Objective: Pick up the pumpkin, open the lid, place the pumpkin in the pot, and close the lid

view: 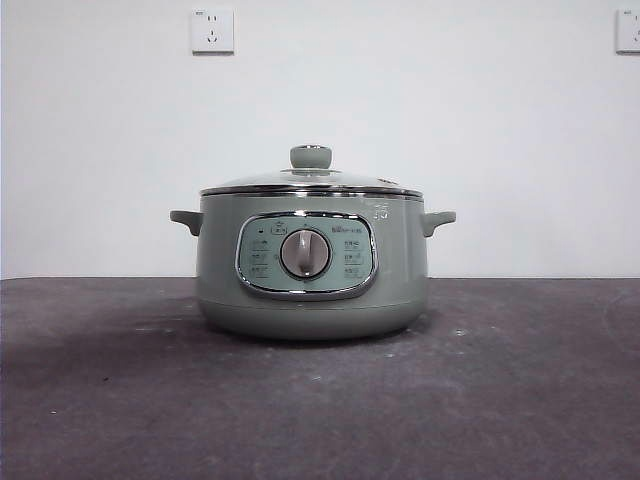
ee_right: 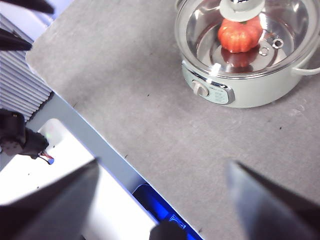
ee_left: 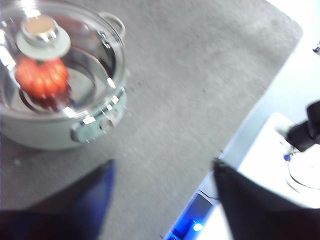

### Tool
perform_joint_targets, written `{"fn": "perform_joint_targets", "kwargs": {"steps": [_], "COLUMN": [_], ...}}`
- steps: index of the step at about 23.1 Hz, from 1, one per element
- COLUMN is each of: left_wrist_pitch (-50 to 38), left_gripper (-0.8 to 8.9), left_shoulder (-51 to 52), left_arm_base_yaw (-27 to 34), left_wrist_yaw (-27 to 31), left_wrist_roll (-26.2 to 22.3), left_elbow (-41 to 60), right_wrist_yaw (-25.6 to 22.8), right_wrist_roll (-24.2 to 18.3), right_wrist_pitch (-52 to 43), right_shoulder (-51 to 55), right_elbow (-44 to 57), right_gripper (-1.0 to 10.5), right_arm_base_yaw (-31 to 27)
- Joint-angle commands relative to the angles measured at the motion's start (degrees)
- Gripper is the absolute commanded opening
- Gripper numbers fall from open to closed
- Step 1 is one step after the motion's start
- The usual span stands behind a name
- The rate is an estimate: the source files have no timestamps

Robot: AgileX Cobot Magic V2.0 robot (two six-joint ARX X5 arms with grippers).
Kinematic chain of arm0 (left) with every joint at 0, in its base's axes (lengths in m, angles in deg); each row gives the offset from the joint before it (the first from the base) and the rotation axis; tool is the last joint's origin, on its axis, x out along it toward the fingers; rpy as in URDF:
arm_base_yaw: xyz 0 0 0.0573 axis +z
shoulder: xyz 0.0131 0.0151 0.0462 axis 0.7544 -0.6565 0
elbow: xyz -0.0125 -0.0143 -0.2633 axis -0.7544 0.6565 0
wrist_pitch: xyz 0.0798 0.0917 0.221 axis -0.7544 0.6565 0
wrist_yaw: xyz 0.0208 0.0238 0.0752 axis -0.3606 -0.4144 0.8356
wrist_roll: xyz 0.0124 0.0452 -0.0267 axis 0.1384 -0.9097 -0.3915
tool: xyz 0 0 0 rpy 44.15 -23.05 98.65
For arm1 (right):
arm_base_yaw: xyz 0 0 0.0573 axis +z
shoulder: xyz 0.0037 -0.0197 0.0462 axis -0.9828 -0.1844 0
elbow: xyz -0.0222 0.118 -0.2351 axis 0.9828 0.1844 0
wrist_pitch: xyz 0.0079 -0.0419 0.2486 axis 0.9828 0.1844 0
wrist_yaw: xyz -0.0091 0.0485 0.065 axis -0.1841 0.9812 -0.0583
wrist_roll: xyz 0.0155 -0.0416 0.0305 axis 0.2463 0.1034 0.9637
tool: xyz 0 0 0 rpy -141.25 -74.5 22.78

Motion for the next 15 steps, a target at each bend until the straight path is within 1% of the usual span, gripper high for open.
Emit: {"fn": "perform_joint_targets", "kwargs": {"steps": [1, 4, 7, 15], "left_wrist_pitch": [0.79, 0.72, 0.72, 0.79], "left_gripper": [-0.08, -0.05, -0.04, -0.04], "left_shoulder": [0.35, 0.35, 0.35, 0.33], "left_arm_base_yaw": [-0.02, -0.02, -0.02, -0.02], "left_wrist_yaw": [-0.50, -0.55, -0.48, -0.42], "left_wrist_roll": [0.24, 0.28, 0.28, 0.31], "left_elbow": [-0.11, -0.11, -0.11, -0.11], "right_wrist_yaw": [0.11, -0.07, -0.07, -0.31], "right_wrist_roll": [-2.27, -2.40, -0.83, -0.92], "right_wrist_pitch": [0.11, -0.07, -0.09, -0.04], "right_shoulder": [-0.02, 0.00, 0.00, 0.04], "right_elbow": [0.00, 0.00, 0.00, -0.02], "right_gripper": [-0.1, 0.0, 0.0, 0.0], "right_arm_base_yaw": [0.20, 0.20, 0.15, 0.02]}}
